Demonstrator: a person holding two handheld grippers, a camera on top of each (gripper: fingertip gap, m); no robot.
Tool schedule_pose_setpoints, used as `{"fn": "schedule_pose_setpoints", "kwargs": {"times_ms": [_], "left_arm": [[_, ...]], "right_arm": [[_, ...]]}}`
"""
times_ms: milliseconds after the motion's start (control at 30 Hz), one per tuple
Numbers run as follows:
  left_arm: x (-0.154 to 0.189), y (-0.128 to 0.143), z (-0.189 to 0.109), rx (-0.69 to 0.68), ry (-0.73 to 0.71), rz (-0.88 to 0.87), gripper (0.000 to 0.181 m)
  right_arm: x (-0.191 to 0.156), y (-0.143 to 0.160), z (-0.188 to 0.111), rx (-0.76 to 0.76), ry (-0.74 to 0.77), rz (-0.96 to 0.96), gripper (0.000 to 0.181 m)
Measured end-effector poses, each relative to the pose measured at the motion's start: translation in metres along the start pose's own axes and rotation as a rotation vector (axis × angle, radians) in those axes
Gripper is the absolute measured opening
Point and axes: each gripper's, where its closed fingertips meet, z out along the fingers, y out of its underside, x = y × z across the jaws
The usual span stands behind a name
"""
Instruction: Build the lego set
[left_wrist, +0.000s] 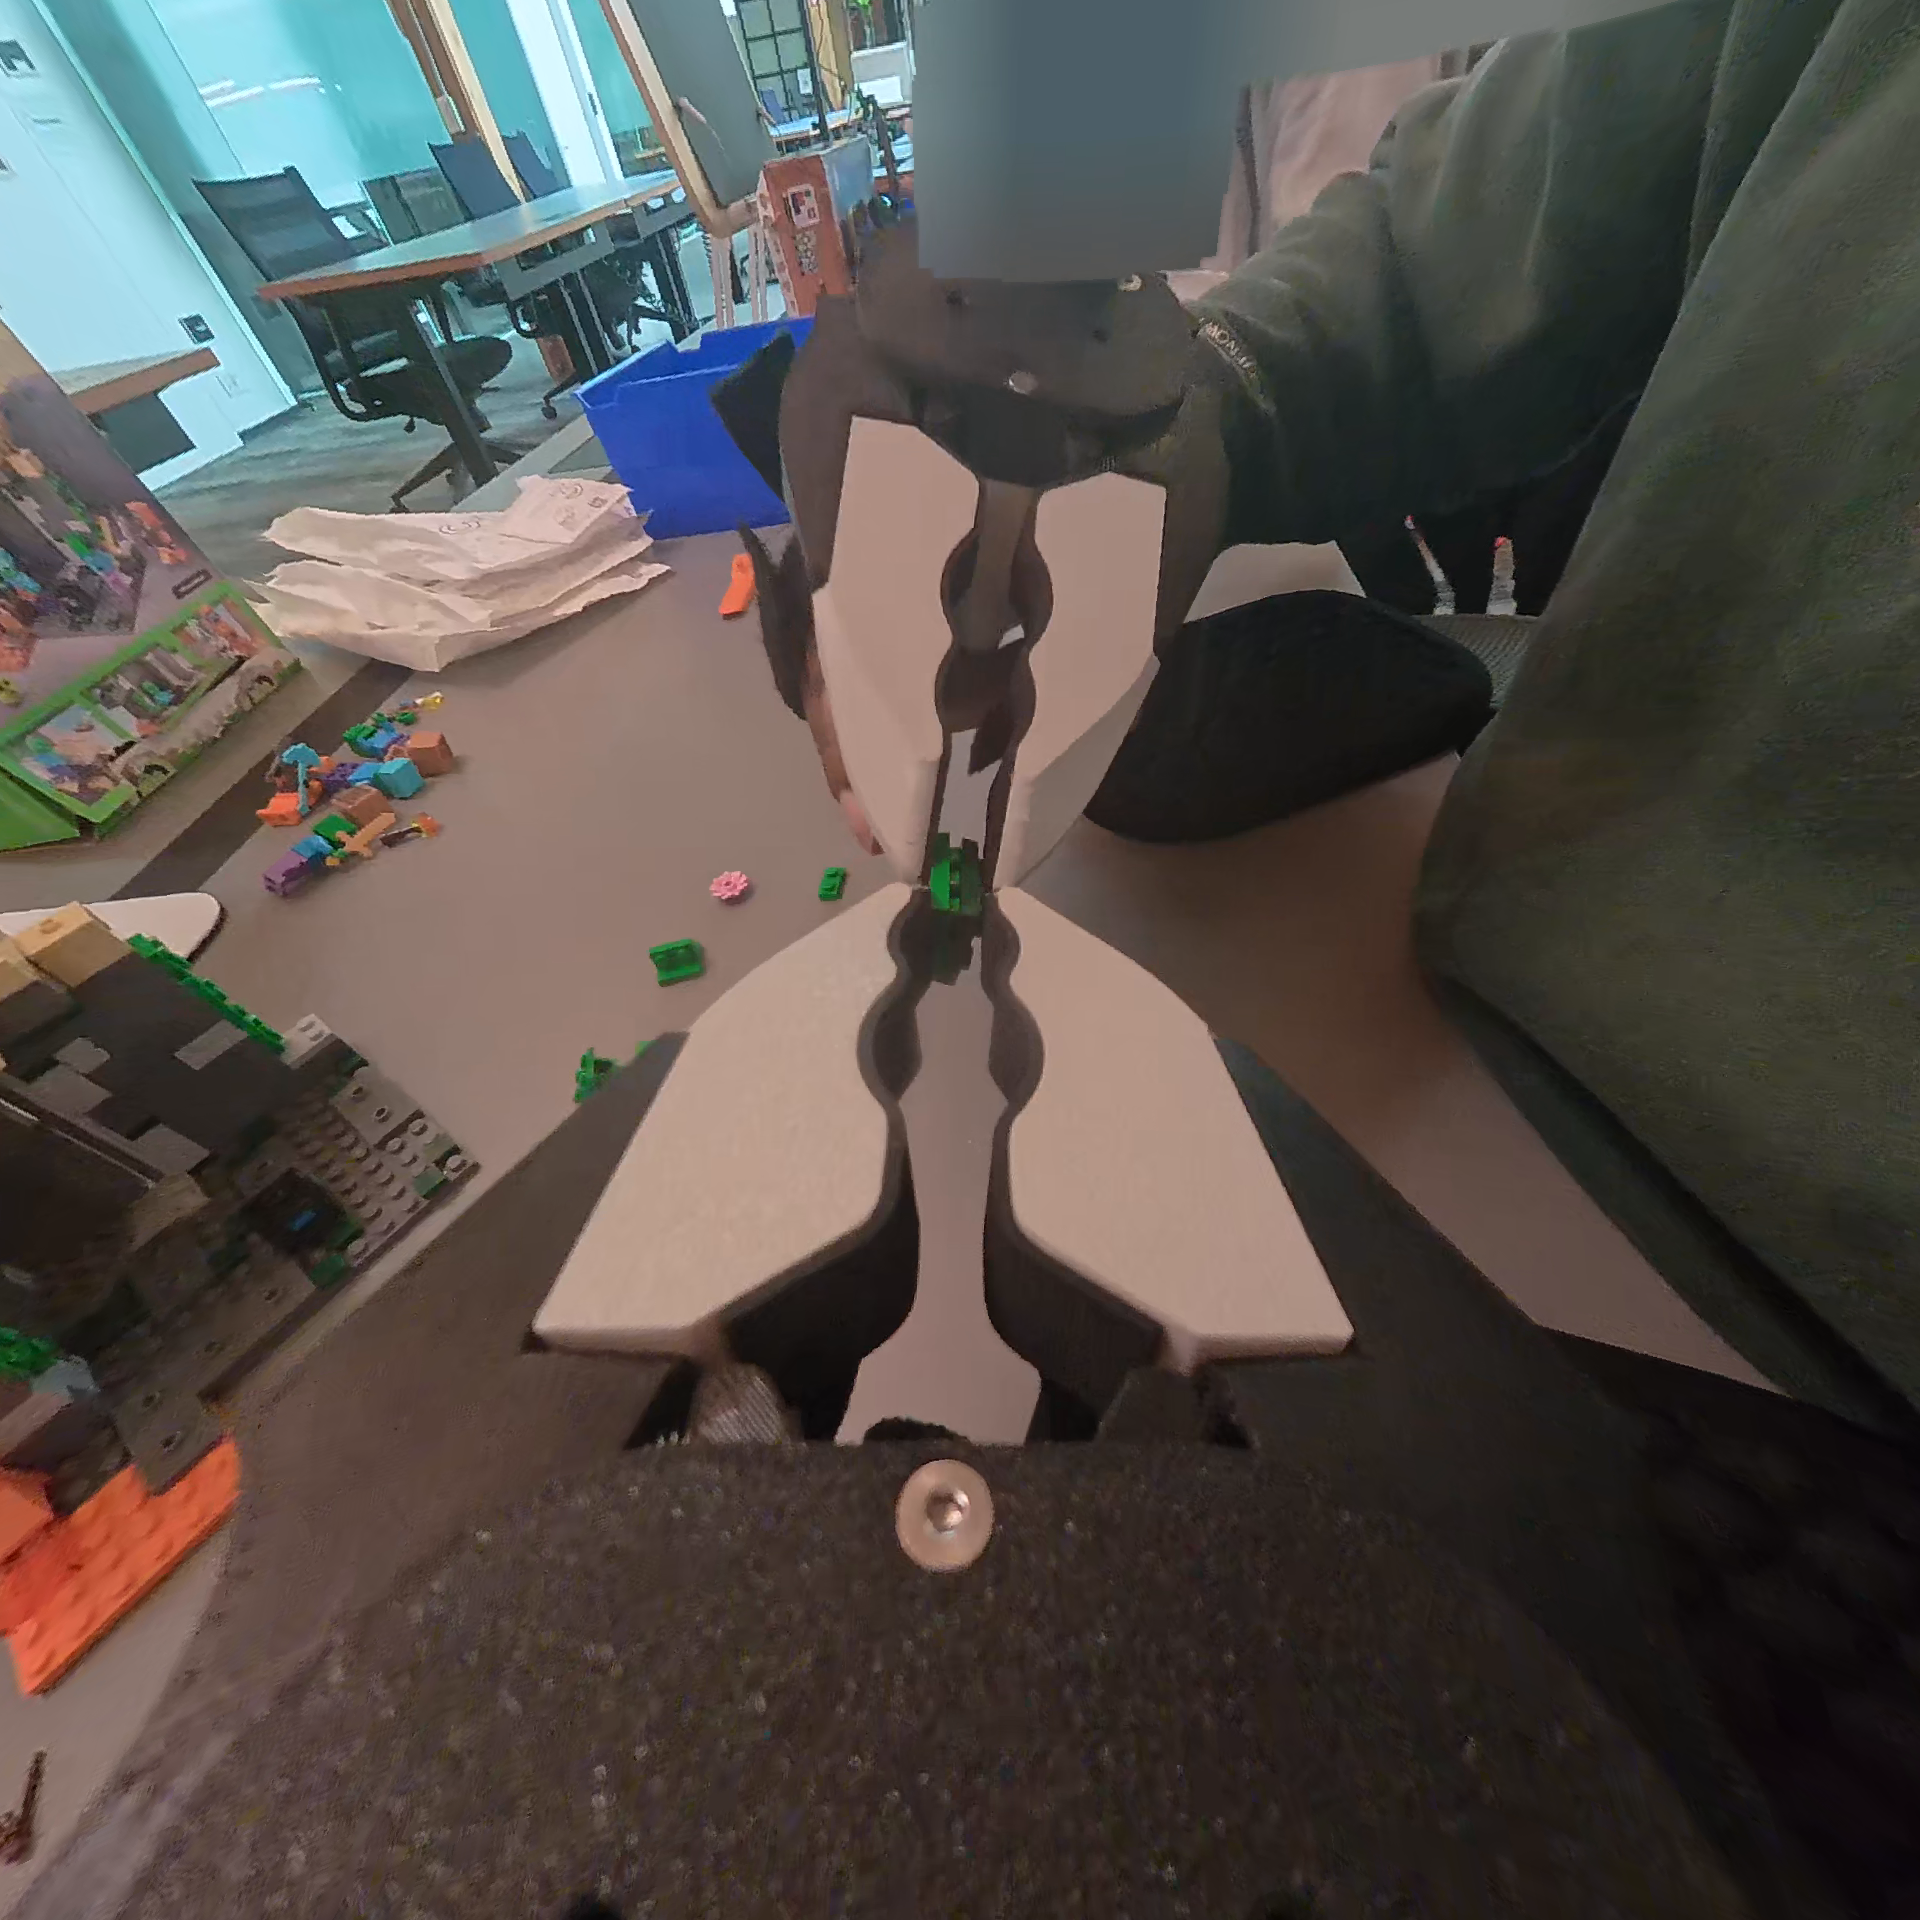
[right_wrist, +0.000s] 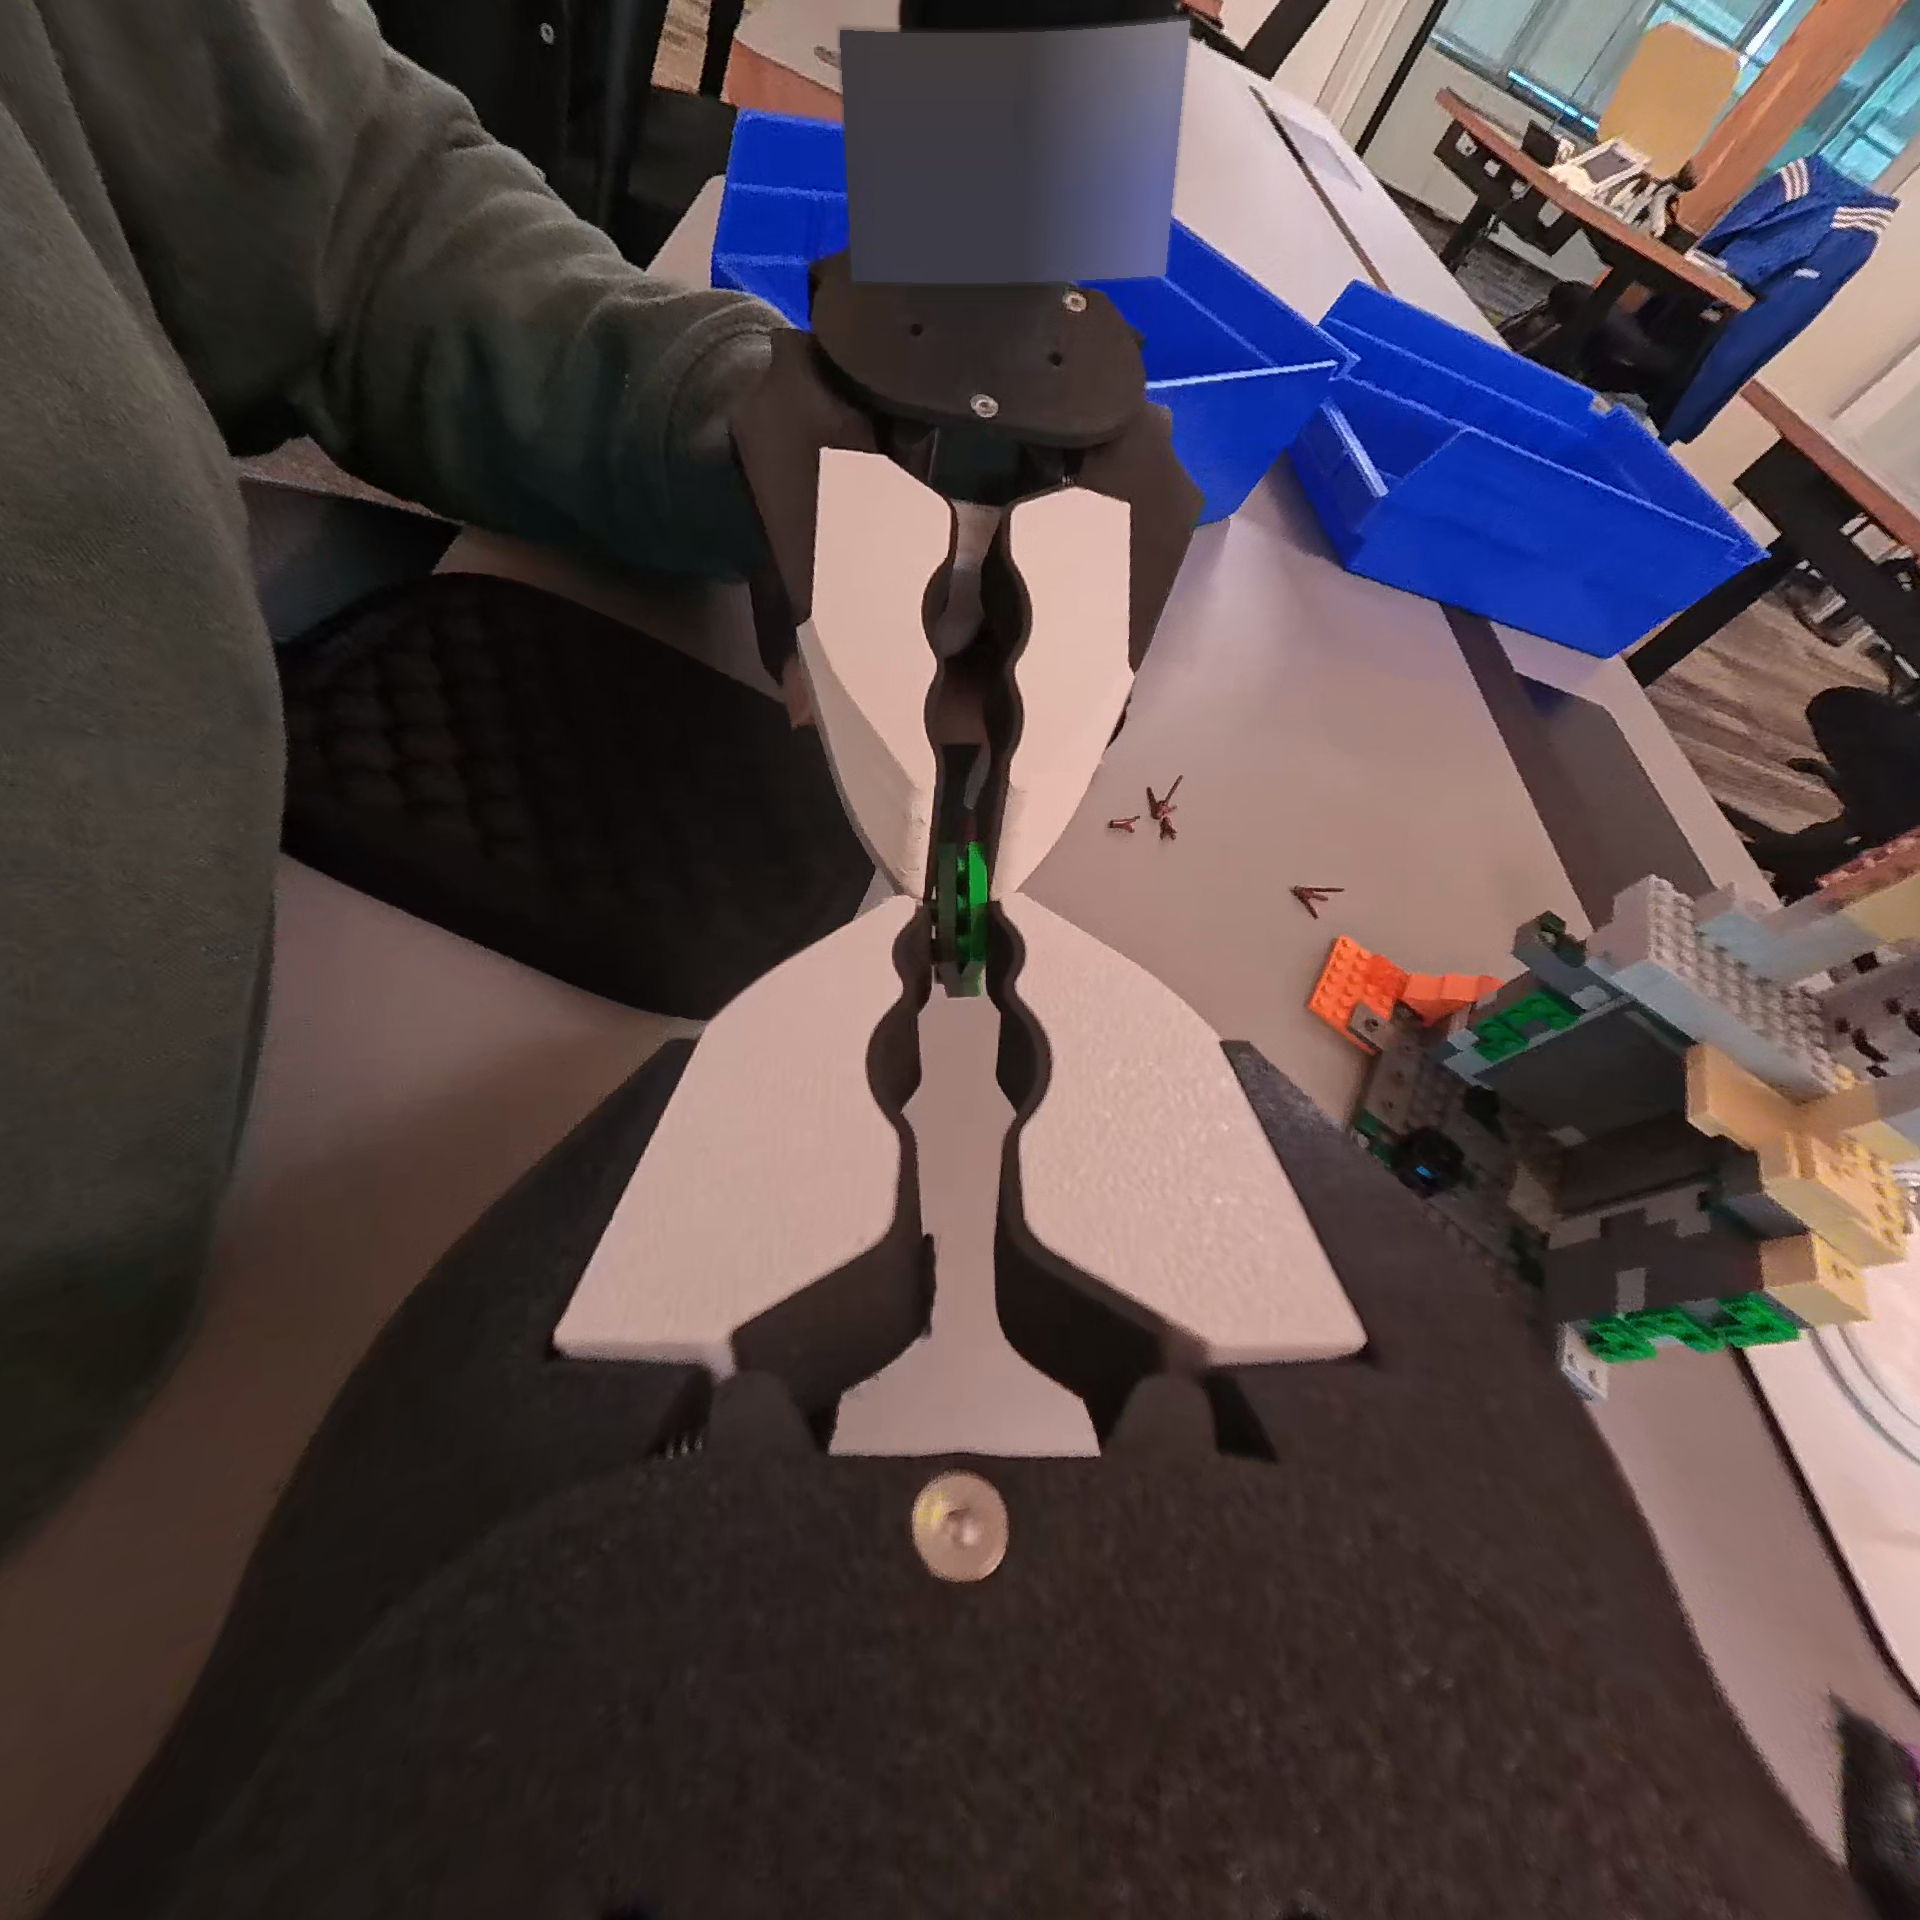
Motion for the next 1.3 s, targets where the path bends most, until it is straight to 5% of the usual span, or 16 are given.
{"fn": "schedule_pose_setpoints", "kwargs": {"times_ms": [367,900,1300], "left_arm": [[0.002,-0.007,0.0,0.057,0.001,-0.019,0.01],[0.007,-0.009,0.006,0.038,0.02,-0.076,0.009],[0.012,-0.012,0.005,0.048,-0.012,0.072,0.014]], "right_arm": [[0.0,-0.004,-0.002,0.022,-0.028,0.035,0.007],[-0.004,-0.004,-0.01,0.262,-0.118,0.446,0.006],[-0.01,-0.009,-0.015,0.363,-0.308,0.661,0.006]]}}
